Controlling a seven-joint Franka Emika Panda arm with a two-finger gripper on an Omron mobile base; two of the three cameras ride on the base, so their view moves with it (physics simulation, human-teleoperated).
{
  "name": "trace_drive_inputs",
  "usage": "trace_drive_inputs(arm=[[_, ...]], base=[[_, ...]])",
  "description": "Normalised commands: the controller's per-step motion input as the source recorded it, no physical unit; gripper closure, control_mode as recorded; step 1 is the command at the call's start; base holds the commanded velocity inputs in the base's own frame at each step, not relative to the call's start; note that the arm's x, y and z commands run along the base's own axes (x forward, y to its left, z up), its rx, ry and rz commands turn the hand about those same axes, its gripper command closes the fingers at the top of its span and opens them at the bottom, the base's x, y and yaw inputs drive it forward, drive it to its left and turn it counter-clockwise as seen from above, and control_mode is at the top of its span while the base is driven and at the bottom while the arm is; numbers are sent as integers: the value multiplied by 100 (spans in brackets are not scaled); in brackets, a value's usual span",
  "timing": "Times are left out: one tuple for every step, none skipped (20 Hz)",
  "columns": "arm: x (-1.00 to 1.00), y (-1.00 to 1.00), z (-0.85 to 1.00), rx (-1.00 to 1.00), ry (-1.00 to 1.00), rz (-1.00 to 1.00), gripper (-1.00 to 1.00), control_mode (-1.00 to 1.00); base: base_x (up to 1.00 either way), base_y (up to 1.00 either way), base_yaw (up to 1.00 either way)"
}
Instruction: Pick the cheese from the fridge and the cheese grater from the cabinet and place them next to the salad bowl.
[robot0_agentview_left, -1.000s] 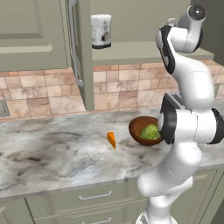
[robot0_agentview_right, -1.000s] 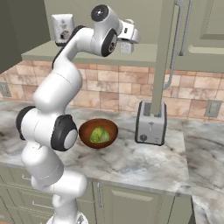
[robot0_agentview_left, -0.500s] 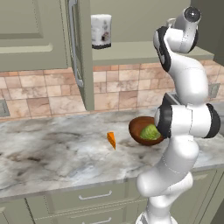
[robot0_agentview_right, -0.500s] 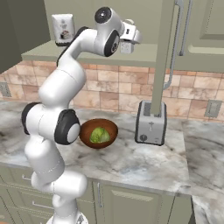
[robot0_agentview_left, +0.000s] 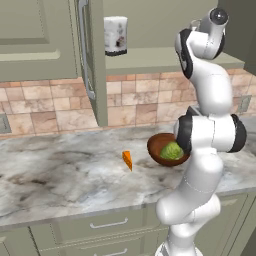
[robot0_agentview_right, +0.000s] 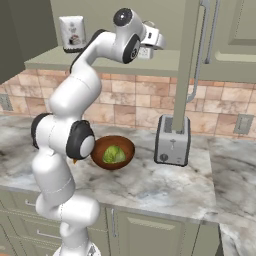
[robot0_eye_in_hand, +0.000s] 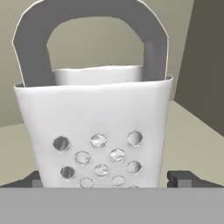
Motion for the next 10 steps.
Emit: trace_drive_inputs(arm=[[18,0,-5,0,0,0,-100,-100],[14,0,-7,0,0,0,-100,-100],[8,0,-7,0,0,0,100,-100],[4,0,-5,0,0,0,100,-100],[1,0,-4,0,0,0,100,-100],[0,0,-2,0,0,0,100,-100],[0,1,0,0,0,0,100,-100],[0,0,0,0,0,0,100,-100],[-5,0,0,0,0,0,100,-100],[-7,0,0,1,0,0,100,-100]], base=[[0,0,0],[0,0,0],[0,0,0],[0,0,0],[0,0,0],[0,0,0],[0,0,0],[0,0,0],[0,0,0],[0,0,0]])
